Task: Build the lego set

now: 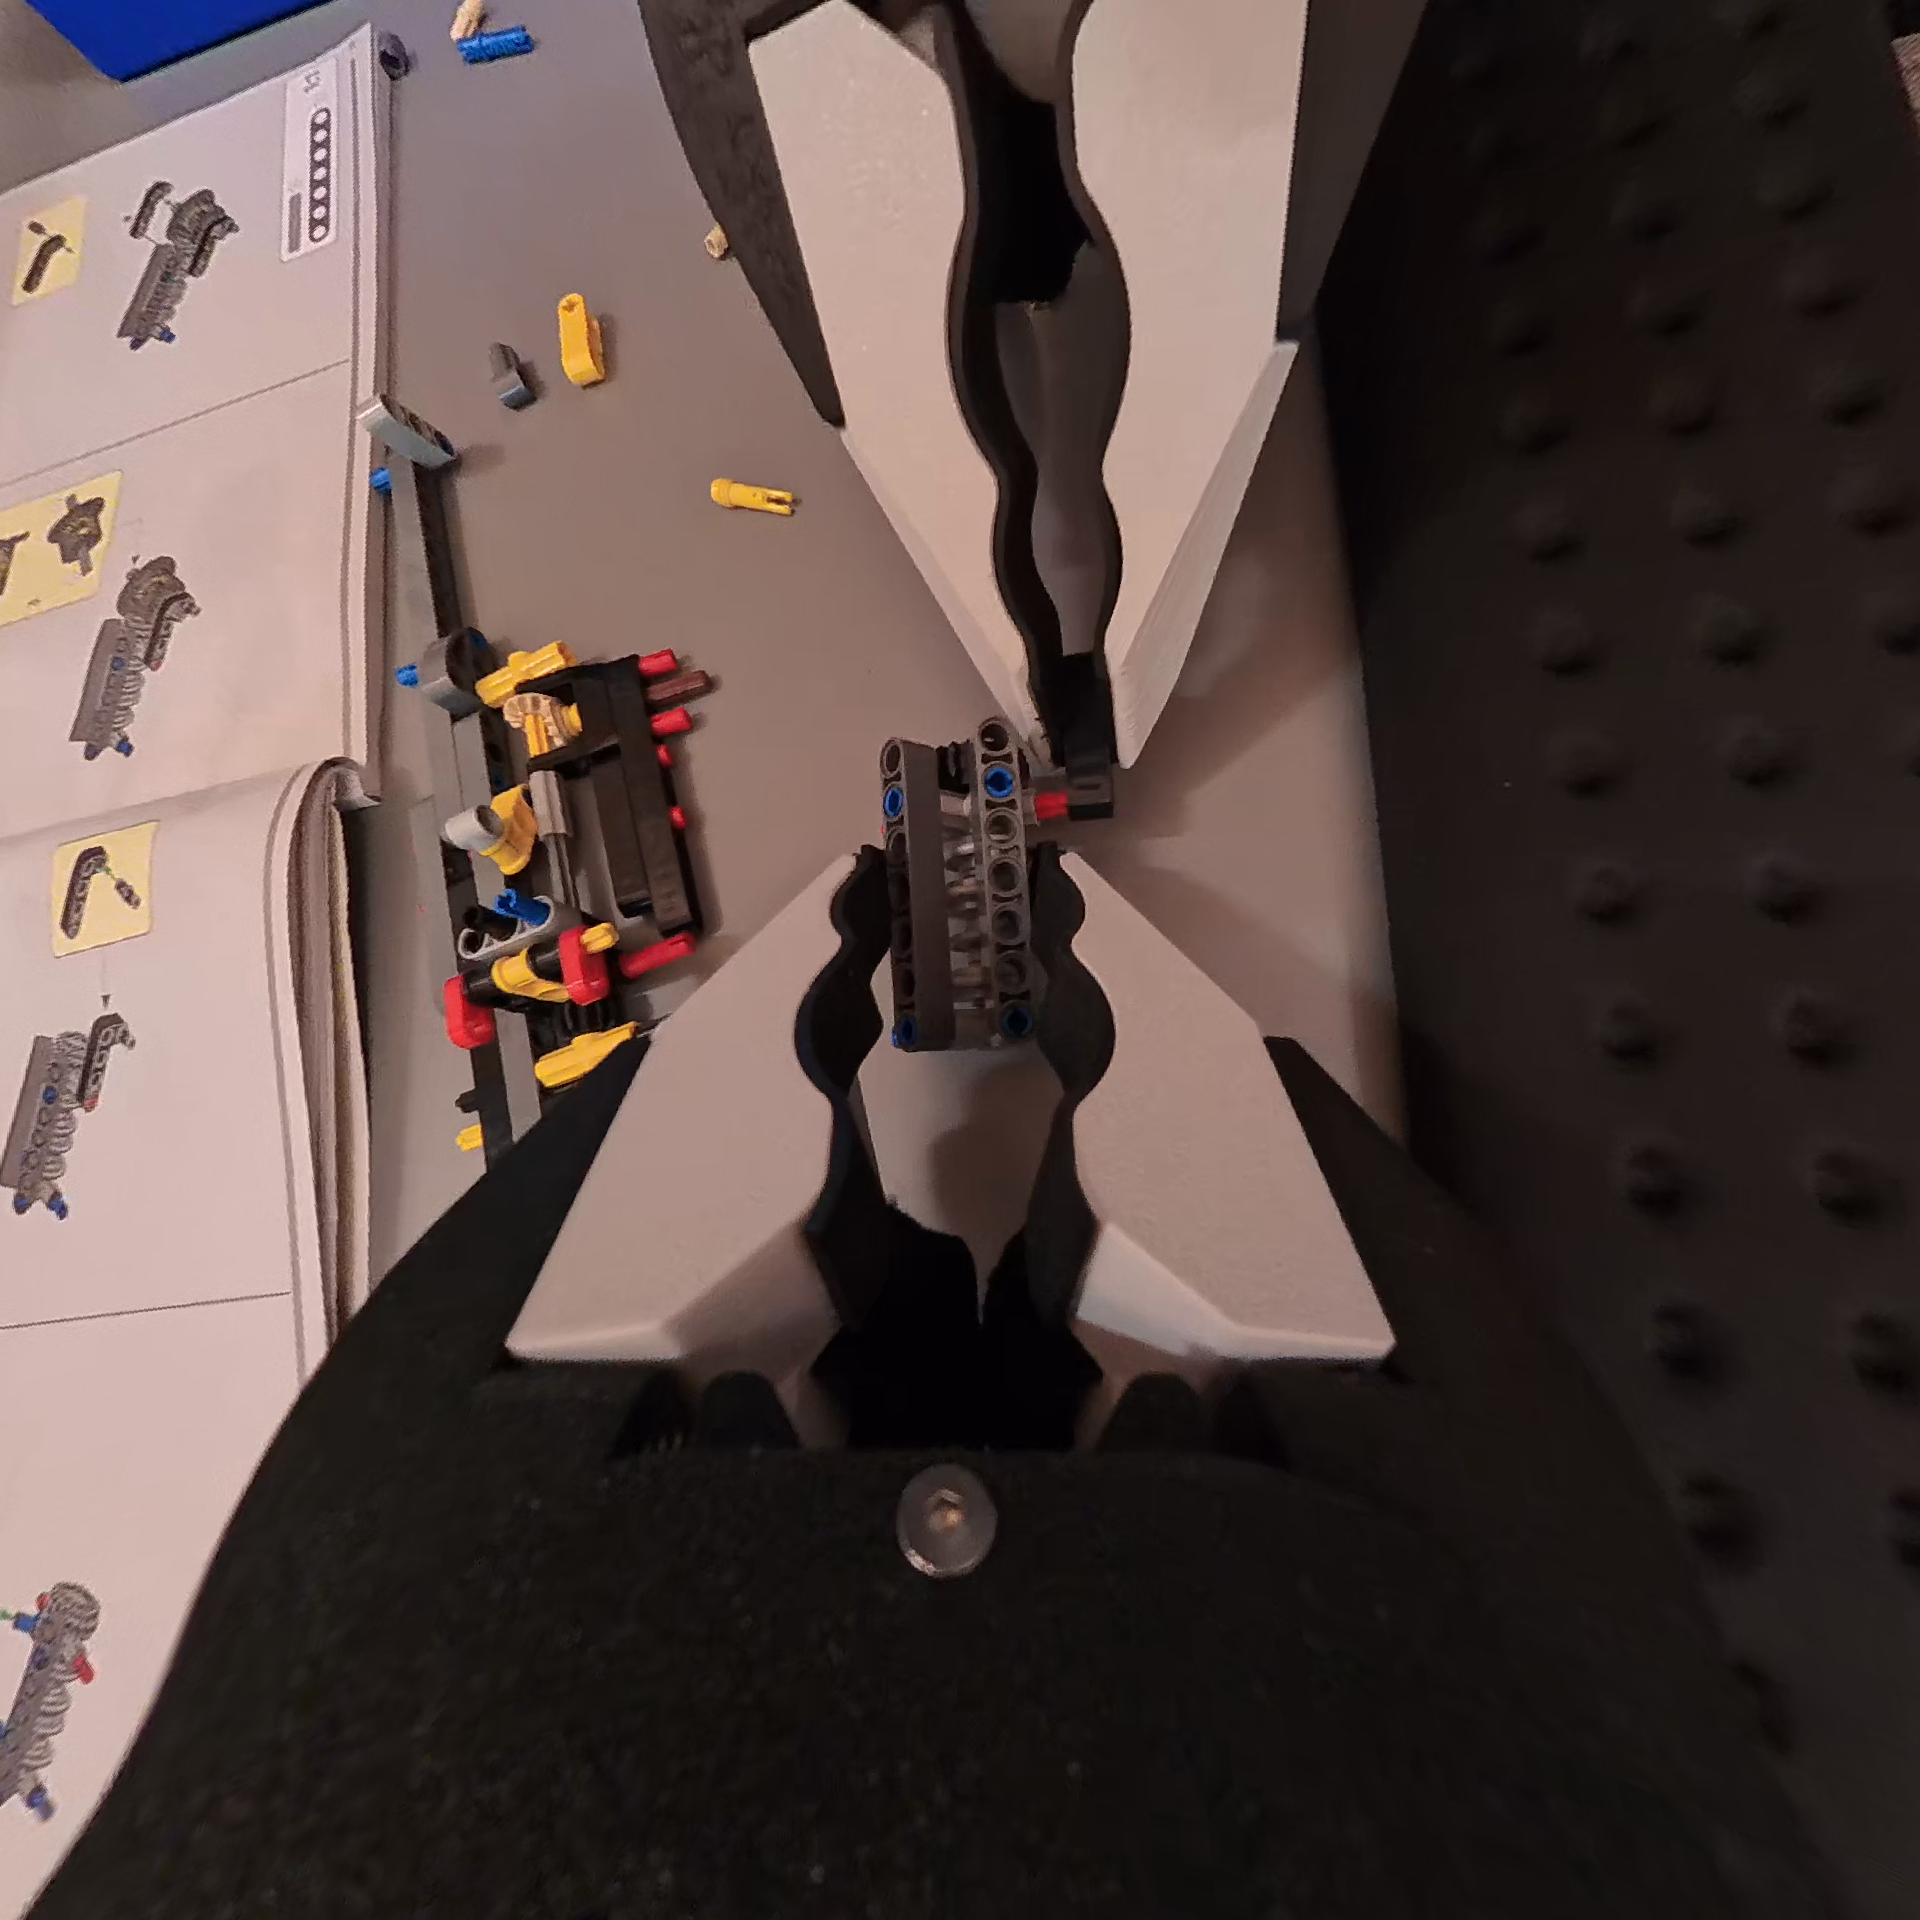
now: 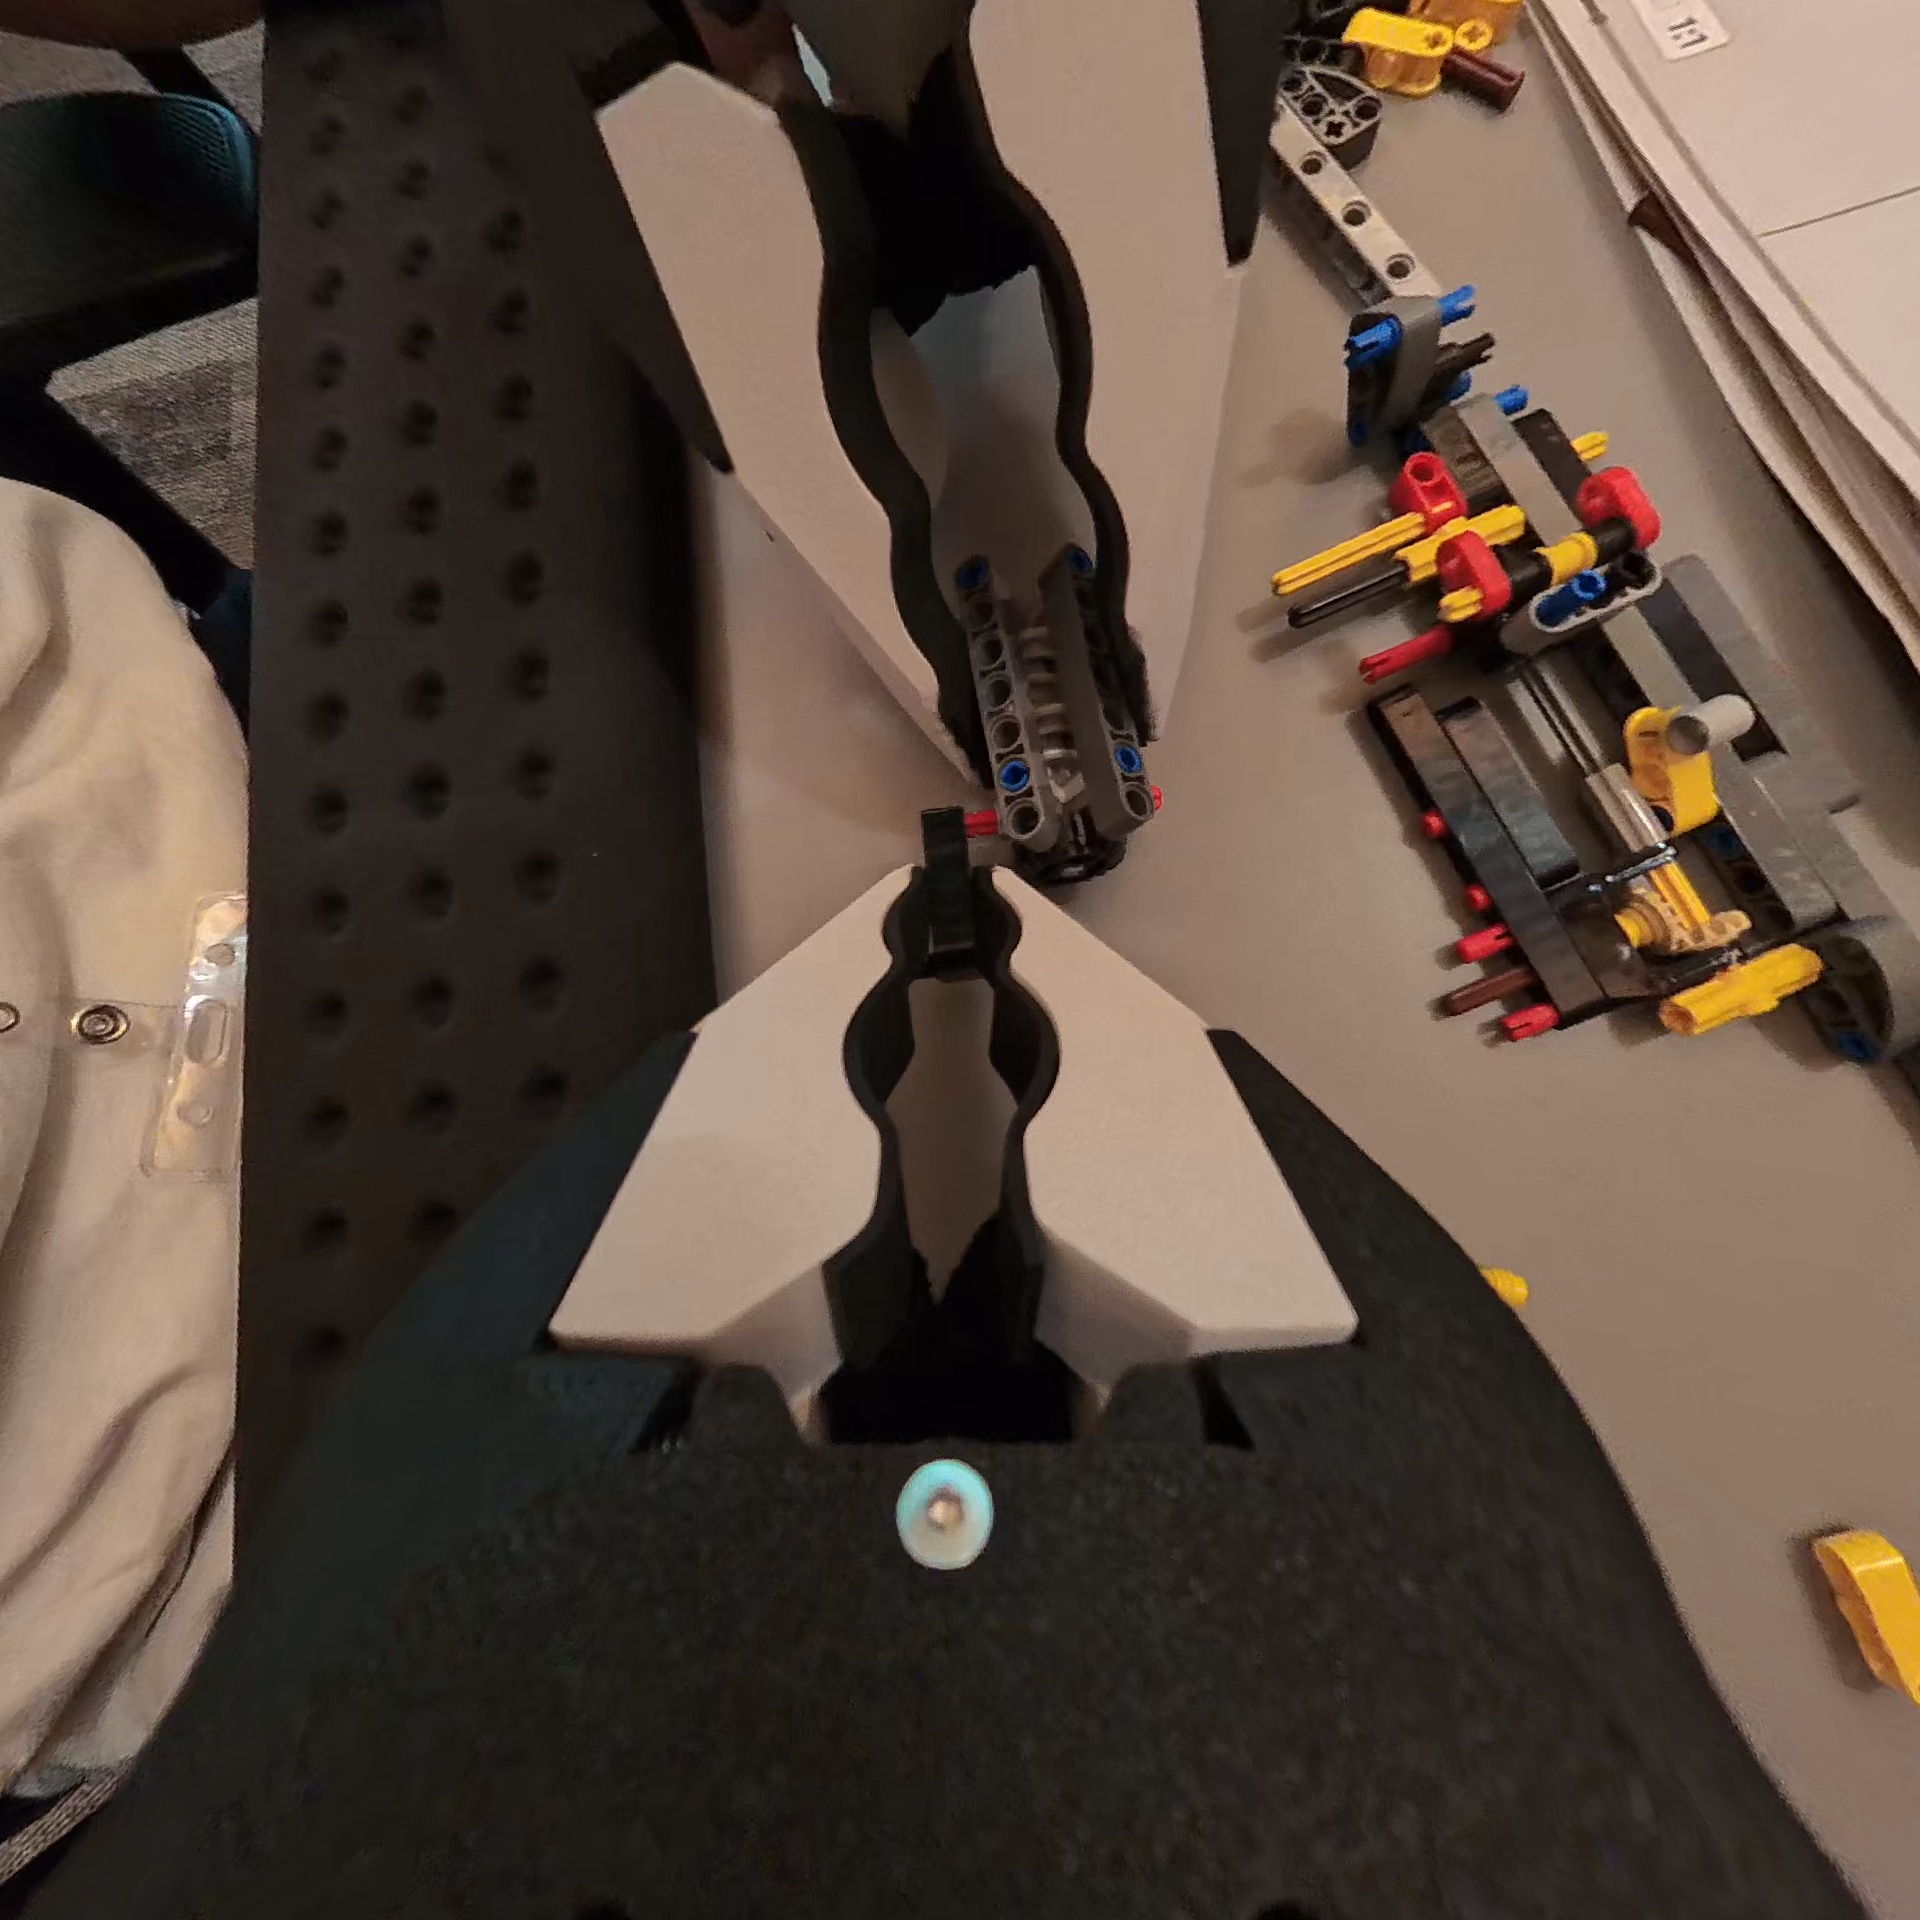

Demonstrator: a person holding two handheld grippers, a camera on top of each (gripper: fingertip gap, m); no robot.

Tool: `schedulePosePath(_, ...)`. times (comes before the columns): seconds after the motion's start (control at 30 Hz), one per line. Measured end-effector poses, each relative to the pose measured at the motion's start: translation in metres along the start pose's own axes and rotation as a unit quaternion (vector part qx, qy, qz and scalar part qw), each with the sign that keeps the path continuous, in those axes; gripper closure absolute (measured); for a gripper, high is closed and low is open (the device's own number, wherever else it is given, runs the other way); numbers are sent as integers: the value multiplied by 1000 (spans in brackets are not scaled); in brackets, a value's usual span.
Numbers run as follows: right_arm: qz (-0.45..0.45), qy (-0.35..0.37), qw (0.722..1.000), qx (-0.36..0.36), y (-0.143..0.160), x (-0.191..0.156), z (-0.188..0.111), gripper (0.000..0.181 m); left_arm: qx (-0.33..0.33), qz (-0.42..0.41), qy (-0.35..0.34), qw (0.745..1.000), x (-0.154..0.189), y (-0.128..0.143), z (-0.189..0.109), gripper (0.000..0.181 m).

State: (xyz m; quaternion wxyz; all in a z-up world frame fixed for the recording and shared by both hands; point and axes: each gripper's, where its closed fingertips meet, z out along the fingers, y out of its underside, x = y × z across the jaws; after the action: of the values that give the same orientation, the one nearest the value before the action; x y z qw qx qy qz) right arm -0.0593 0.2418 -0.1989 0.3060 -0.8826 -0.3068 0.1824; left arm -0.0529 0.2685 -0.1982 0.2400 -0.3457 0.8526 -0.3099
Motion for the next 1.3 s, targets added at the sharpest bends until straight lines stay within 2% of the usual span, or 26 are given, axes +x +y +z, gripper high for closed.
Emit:
schedulePosePath(0.23,13,5,1000,-10,1,-1,-1,174,-9,37,-24,999,0,-2,0,156)
schedulePosePath(0.37,-9,11,999,-32,5,-3,2,174,-19,59,-31,998,2,0,2,156)
schedulePosePath(0.53,-34,56,998,-24,-1,5,0,174,-15,52,-45,998,-5,1,-1,156)
schedulePosePath(0.73,-18,51,998,-24,0,5,3,174,-31,71,-56,995,-6,4,1,156)
schedulePosePath(0.93,32,-8,999,10,-3,1,1,174,-11,51,-36,998,-4,0,-2,156)
schedulePosePath(1.2,50,-33,995,82,-11,4,-5,174,36,-62,33,997,-6,-3,-5,156)
schedulePosePath(1.3,91,-73,987,106,-12,2,-4,174,42,-101,65,992,-4,-1,-4,155)
